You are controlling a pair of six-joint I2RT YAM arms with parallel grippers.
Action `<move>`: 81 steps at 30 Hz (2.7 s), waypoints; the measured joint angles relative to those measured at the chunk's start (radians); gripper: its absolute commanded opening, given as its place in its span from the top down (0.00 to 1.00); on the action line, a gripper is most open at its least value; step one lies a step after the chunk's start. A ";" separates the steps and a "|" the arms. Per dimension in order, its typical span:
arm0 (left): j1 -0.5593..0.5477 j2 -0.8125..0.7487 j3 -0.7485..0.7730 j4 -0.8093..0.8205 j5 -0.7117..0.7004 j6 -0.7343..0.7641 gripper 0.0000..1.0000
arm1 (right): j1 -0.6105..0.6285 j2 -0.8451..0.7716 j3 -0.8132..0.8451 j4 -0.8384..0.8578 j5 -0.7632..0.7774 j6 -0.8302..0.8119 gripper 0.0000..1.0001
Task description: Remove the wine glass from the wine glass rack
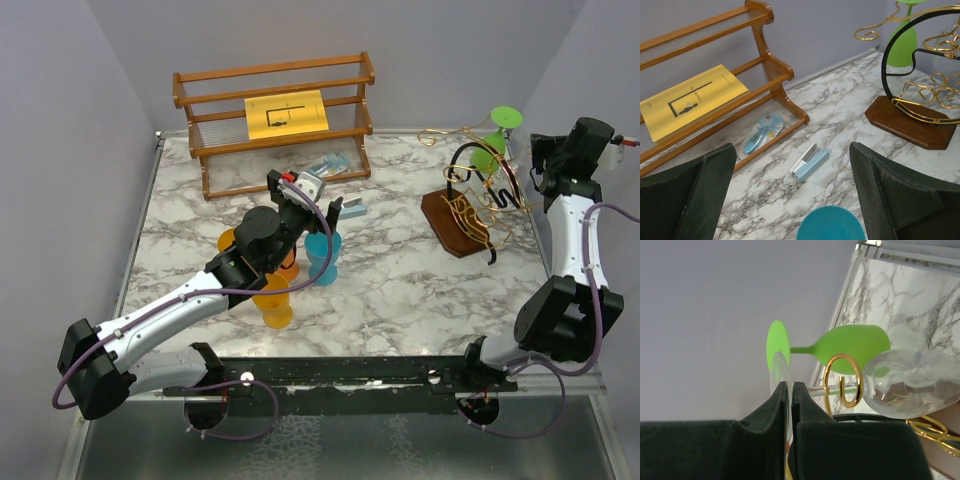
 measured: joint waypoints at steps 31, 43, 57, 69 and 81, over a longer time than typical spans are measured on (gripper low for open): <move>0.007 0.002 0.005 -0.009 0.008 -0.008 0.01 | 0.005 -0.354 -0.094 0.009 0.188 -0.188 0.99; 0.022 0.006 0.009 -0.018 0.014 -0.010 0.01 | 0.003 -0.575 -0.097 -0.011 0.147 -0.247 0.99; 0.039 0.006 0.088 -0.104 0.052 -0.044 0.01 | 0.005 -0.808 -0.165 0.086 -0.421 -0.327 0.99; 0.041 0.037 0.183 -0.264 0.160 -0.257 0.01 | 0.111 -0.928 -0.317 0.208 -0.782 -0.086 0.99; 0.116 -0.145 0.089 -0.335 0.430 -0.649 0.01 | 0.162 -0.873 -0.481 0.455 -0.996 0.323 0.99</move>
